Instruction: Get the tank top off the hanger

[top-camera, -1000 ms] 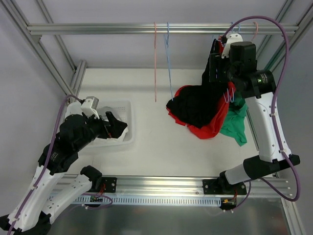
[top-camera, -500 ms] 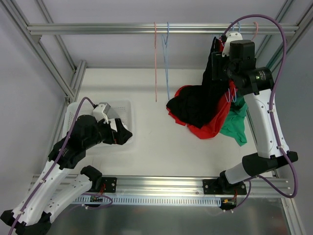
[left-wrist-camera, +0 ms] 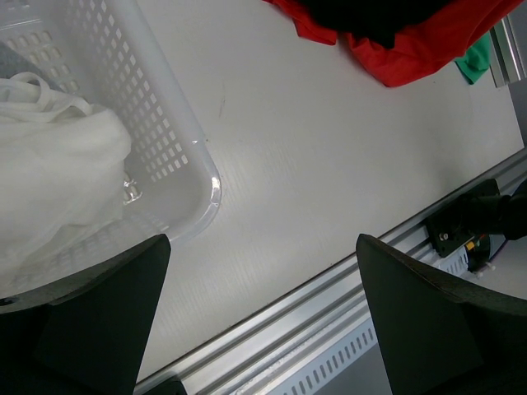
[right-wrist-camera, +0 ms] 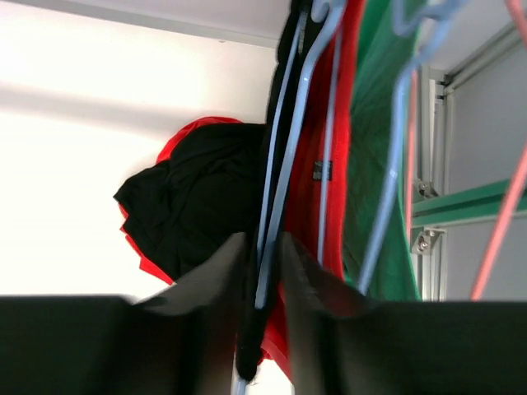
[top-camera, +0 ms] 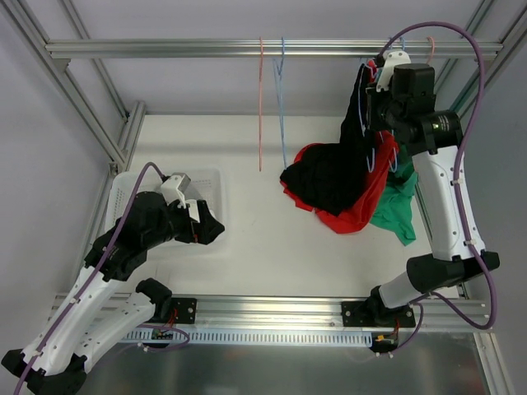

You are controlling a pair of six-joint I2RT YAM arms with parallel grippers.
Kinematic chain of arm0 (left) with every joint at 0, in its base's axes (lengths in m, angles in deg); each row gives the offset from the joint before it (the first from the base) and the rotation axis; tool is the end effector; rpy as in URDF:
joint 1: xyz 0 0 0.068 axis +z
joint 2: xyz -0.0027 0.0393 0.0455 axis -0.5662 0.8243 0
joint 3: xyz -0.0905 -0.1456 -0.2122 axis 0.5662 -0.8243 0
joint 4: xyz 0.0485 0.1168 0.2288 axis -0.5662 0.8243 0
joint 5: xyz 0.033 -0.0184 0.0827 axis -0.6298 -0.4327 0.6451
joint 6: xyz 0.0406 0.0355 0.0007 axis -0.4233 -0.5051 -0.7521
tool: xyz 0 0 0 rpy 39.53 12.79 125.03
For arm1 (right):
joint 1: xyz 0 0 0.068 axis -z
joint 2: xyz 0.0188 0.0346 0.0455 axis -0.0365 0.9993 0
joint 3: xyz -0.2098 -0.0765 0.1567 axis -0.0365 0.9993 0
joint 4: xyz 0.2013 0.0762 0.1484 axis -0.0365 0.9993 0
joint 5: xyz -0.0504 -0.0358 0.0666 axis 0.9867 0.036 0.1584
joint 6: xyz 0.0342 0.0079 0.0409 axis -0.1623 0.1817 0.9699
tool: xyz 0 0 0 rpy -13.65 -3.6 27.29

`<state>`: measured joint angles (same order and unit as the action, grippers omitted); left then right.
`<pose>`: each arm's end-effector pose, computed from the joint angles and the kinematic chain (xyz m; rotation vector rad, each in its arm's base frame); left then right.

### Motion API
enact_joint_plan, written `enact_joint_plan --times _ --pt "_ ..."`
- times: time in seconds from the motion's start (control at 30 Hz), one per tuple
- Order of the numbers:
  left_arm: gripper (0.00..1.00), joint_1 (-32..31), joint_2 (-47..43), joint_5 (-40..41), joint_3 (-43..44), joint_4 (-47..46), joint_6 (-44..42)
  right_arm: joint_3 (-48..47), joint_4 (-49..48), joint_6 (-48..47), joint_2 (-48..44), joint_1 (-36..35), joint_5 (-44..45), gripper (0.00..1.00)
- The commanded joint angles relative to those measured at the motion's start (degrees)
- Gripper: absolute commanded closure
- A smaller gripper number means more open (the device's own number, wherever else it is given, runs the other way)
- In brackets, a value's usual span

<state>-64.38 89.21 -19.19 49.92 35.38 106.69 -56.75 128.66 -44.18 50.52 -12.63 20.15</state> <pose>0.1115 -0.0705 0.3316 0.2027 2.0725 -0.7530 0.2845 0.0687 0.5036 -0.4637 1.9225 -0.2045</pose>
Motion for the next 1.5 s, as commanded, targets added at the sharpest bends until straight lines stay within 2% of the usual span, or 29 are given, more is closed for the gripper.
enact_joint_plan --times 0.0,0.07,0.1,0.33,0.43,0.57,0.67,0.87,1.03,1.17,1.3,1.43,1.47 --pt "0.01 0.36 0.13 -1.62 0.02 0.01 -1.11 -2.48 -2.97 1.22 3.06 0.40 -4.50 0.78" --pt "0.01 0.27 0.57 -1.79 -0.15 -0.08 -1.11 -4.50 -3.05 2.19 4.55 0.31 -5.21 0.88" --pt "0.01 0.36 0.75 -1.71 -0.41 -0.08 -1.11 -4.95 -3.23 2.55 4.99 0.31 -6.00 1.00" --pt "0.01 0.27 2.07 -1.44 -0.51 -0.43 -1.55 -4.08 -7.70 6.41 4.74 -1.10 -8.11 1.00" --pt "0.01 0.36 2.24 -1.36 -0.68 -0.52 -1.73 1.89 -15.60 8.08 0.09 -3.03 -12.15 1.00" --pt "0.01 0.27 2.07 -1.36 -1.03 -0.69 -1.64 10.59 -27.89 11.24 -5.98 -4.35 -13.21 1.00" --pt "0.01 0.27 1.54 -1.36 -1.21 -0.69 -1.55 13.42 -30.56 11.78 -8.01 -4.26 -13.30 1.00" --pt "0.01 0.27 0.31 -2.84 -1.03 -1.05 -1.55 14.12 -30.74 12.57 -10.03 -4.35 -15.67 1.00" --pt "0.01 0.36 -1.18 -9.42 1.85 -3.41 -2.52 18.94 -28.21 13.09 -14.77 -4.35 -16.03 1.00" --pt "0.01 0.36 -1.36 -14.79 6.86 -6.92 -2.96 26.39 -25.82 12.74 -22.06 -4.35 -17.69 1.00" --pt "0.01 0.27 2.40 -18.92 12.14 -11.84 -2.26 33.45 -22.75 13.62 -32.23 -4.26 -21.45 1.00" --pt "0.01 -2.18 7.86 -20.87 18.54 -19.93 -1.46 36.79 -11.62 14.59 -41.37 -4.35 -28.05 1.00" --pt "0.01 -5.58 10.74 -20.00 20.22 -21.94 -2.42 37.15 -8.97 14.50 -43.32 -4.26 -30.67 1.00"
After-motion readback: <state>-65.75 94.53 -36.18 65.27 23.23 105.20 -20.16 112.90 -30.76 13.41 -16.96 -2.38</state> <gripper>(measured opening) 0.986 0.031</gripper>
